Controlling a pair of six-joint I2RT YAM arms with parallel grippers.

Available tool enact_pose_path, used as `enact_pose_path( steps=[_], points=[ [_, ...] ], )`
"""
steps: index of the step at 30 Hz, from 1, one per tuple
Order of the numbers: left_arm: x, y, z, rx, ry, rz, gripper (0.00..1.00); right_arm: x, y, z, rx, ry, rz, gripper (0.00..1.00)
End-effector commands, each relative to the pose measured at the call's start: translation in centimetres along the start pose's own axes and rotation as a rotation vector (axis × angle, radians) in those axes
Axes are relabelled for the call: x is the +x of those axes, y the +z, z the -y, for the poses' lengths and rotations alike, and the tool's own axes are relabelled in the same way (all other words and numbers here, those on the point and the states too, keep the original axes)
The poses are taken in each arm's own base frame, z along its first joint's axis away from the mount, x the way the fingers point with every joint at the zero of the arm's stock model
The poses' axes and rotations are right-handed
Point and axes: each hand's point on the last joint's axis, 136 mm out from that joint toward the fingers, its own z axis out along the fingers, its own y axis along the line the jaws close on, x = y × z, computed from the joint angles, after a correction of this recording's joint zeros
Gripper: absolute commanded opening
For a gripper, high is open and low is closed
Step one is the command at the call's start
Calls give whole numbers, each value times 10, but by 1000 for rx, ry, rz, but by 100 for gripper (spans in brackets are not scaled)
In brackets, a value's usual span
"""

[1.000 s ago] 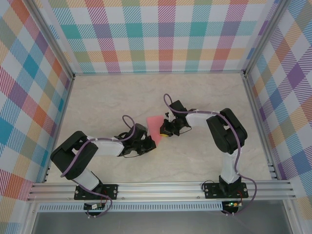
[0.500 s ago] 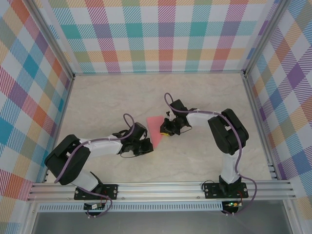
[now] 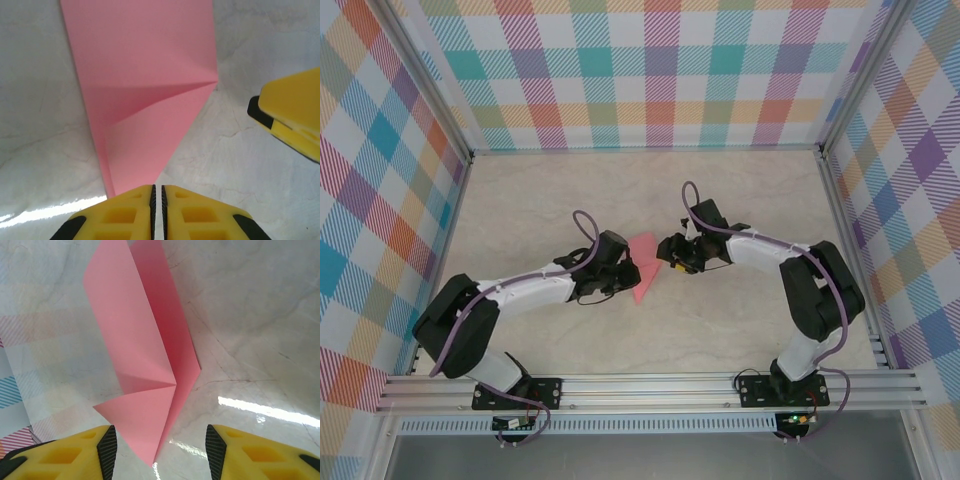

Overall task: Fold a paper plane with a square sheet of paper (pick it up from the middle)
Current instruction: Fourth fold the wing at the center of the table.

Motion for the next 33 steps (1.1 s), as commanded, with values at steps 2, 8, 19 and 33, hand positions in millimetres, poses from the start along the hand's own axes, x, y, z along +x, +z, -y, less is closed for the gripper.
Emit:
enact_pose_path(
  steps=[2,8,19,33],
  points=[
    [-11,10,2,-27,1,42,13,0,13,-10,-53,-49,-61,51],
    [-18,18,-16,-98,-17,65,11,1,25,-20,-118,-116,-123,48],
    [-15,30,-32,-140,-17,41,10,17,41,-29,-238,-189,-255,42],
    [-22,1,-29,-127,13,83,15,2,24,-29,-166,-144,-113,5]
  ],
)
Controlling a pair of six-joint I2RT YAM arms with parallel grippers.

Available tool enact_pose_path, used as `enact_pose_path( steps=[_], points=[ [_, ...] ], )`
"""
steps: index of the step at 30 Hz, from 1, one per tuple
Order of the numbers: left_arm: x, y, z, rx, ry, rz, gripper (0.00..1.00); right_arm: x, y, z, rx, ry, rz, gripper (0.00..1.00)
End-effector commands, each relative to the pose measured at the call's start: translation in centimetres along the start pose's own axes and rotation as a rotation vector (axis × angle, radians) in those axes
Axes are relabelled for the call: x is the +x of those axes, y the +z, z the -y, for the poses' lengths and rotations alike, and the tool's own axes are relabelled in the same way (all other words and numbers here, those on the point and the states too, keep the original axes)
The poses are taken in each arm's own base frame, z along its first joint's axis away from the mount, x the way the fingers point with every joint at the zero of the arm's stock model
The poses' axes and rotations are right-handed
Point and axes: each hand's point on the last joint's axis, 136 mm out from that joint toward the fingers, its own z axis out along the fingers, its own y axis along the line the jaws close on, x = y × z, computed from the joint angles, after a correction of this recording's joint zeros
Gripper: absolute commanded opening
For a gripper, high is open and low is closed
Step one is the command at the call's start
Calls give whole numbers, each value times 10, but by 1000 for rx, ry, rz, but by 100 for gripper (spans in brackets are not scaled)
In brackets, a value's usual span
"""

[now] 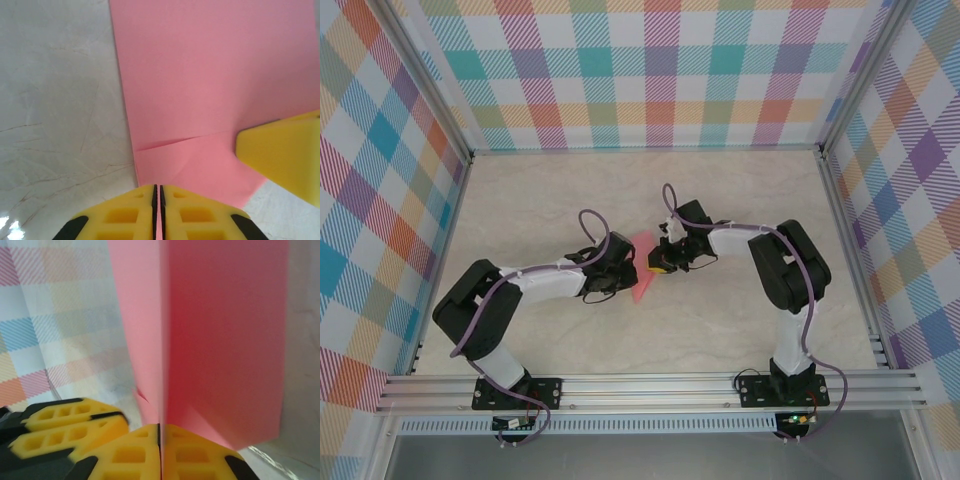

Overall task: Fold a paper plane with a square sheet of paper (pick it up from the middle)
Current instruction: Fourth fold the wing at the center of the table.

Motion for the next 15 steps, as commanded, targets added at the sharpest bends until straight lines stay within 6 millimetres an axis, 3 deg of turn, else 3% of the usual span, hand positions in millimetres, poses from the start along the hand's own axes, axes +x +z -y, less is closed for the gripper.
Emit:
enact_pose_path(
  steps=[1,9,15],
  points=[
    [-15,-27,-3,-9,16,63,16,-6,-28,-21,14,-38,118,5],
    [-33,-85,-11,-37,48,194,28,2,-83,-38,133,-36,288,5],
    [-37,-106,-11,2,57,248,43,9,-92,-47,180,25,373,6]
  ],
)
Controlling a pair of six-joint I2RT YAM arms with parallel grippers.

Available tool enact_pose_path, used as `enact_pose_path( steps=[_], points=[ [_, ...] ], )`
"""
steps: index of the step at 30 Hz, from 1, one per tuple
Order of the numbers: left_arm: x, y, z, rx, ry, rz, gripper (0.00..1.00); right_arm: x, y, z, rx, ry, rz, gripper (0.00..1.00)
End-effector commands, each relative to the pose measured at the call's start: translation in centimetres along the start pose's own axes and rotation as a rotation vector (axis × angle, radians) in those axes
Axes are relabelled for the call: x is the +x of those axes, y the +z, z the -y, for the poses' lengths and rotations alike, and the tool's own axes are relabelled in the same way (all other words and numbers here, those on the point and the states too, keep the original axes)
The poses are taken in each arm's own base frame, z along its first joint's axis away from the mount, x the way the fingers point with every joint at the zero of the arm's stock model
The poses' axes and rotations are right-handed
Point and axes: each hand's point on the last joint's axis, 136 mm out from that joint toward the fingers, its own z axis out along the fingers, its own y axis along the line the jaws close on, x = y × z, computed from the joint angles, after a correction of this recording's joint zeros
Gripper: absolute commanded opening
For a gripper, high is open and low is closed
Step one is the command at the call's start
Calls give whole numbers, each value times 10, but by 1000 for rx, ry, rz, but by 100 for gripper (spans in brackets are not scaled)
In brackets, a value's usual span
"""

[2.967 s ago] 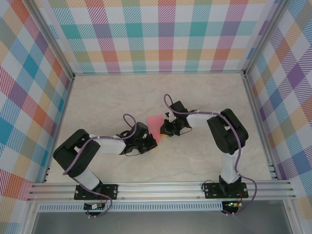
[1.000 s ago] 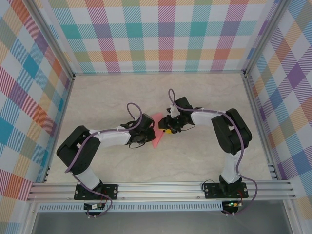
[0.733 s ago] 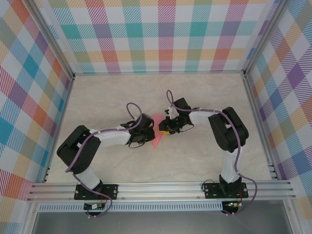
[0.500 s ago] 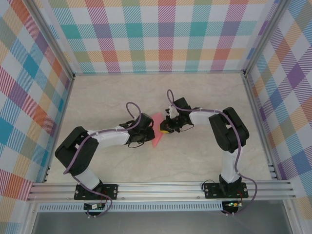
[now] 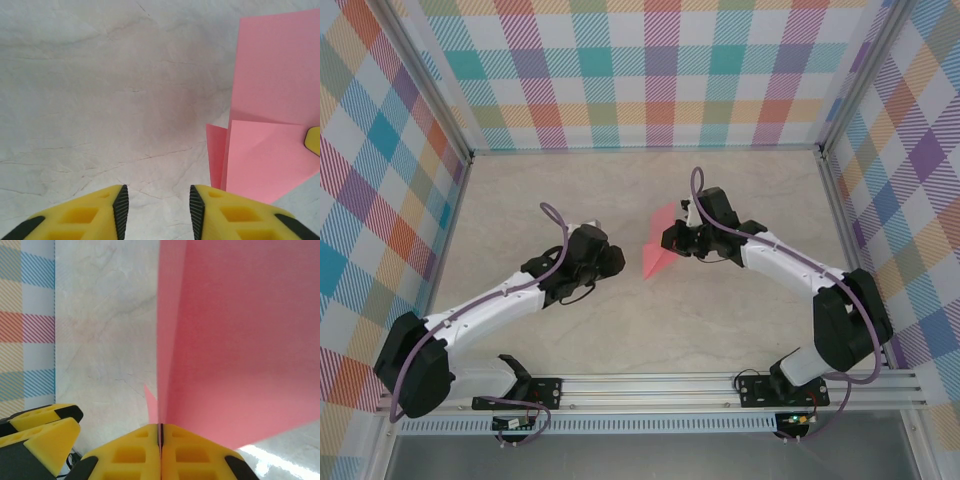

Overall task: Fold a paper plane with a square sheet of paper (pick it up from the middle)
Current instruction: Fourth fold the wing at the center of the table.

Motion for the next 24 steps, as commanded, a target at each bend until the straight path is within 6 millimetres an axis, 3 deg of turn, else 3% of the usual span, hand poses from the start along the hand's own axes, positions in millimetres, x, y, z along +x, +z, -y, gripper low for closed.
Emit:
enact_pose_path(
  steps=[1,10,13,15,18,24],
  points=[
    [4,-3,-19,-50,23,9,45,13,3,23,134,104,20,6],
    [24,19,4,145,190,-15,59,28,48,38,148,311,9,6],
    [30,29,7,170,250,-21,60,32,56,48,172,354,-7,6],
    [34,34,10,175,301,-23,61,38,59,53,190,387,-30,6],
    [39,39,12,155,386,-5,72,46,62,56,200,421,-67,7],
    [47,46,14,154,518,32,77,60,58,68,293,499,-123,7]
  ],
)
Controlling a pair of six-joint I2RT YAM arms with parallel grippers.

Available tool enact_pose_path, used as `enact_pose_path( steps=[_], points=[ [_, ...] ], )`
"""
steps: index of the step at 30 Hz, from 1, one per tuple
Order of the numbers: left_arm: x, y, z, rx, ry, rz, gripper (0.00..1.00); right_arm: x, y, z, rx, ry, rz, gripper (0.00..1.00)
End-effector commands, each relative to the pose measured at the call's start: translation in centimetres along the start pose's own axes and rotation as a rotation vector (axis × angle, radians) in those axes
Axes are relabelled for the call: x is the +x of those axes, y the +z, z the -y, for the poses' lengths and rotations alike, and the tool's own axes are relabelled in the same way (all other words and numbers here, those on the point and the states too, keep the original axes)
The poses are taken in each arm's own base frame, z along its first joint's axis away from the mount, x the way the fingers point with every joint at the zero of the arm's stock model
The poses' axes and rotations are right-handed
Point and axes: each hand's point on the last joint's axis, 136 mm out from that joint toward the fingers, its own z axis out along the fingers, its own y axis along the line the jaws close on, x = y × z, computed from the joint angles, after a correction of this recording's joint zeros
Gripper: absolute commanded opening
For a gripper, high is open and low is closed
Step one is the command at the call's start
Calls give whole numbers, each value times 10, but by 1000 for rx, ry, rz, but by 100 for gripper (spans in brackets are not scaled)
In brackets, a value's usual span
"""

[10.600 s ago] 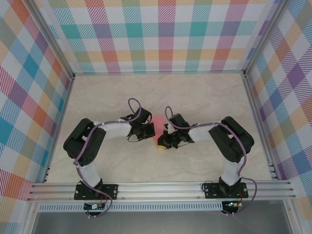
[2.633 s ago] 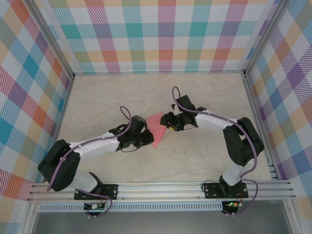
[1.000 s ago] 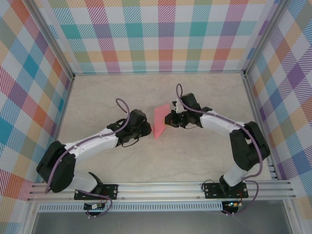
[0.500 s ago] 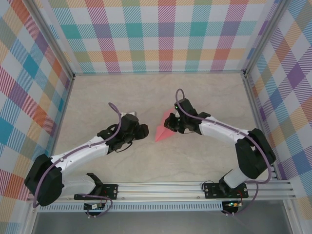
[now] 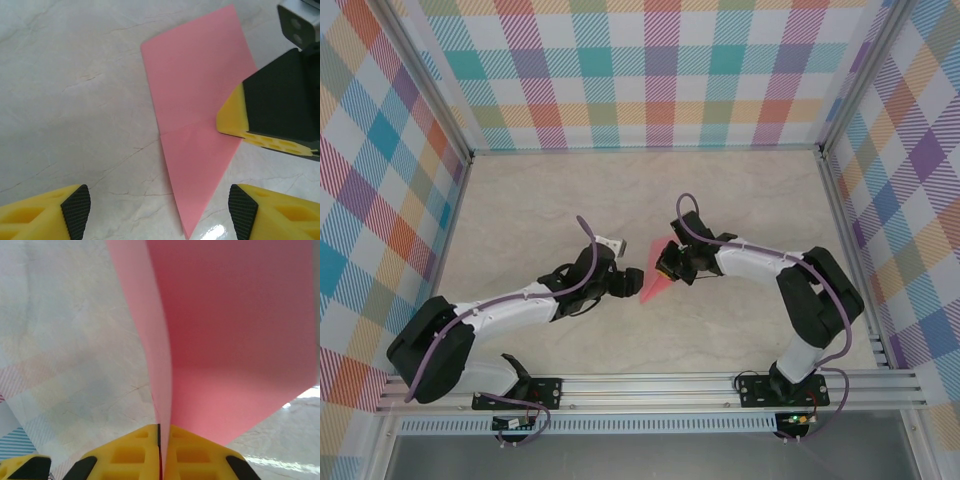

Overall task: Fold a paper plane with a square sheet of paper (pick it up from the middle)
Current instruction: Fourth fold the wing at the center of the table.

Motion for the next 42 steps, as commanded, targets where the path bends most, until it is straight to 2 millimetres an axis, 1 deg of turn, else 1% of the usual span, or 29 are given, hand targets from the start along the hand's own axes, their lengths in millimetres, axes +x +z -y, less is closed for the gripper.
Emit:
enact_pose_path(
  steps=[1,3,5,7,9,11,14,16,19,23,28,31,35,38,42],
  points=[
    [-1,7,2,-3,111,41,79,8,1,10,74,73,-43,6],
    [-1,10,3,-5,110,29,81,9,2,13,93,93,-51,6],
    [3,16,2,-15,107,-5,82,11,3,14,104,111,-63,6],
    [12,23,13,55,143,-34,82,12,5,14,116,127,-79,5],
    [16,26,22,117,157,-25,83,14,6,13,121,142,-91,5],
    [18,27,23,133,166,-13,83,14,6,12,126,154,-97,4],
    [21,29,23,136,197,-7,78,14,5,10,131,168,-106,4],
    [23,32,27,154,240,-6,70,15,5,8,135,174,-116,4],
    [31,37,33,176,315,-2,64,16,6,7,142,187,-131,4],
    [35,43,34,160,358,14,59,17,7,8,159,202,-139,4],
    [39,43,32,148,392,41,51,16,8,7,160,222,-155,5],
    [42,44,28,123,414,50,48,16,9,6,152,238,-170,8],
    [44,43,27,119,436,71,48,14,8,2,137,250,-182,12],
    [46,41,28,128,456,82,46,11,6,-1,128,256,-181,12],
    [48,39,32,155,480,96,44,8,7,-3,128,259,-180,8]
  ],
)
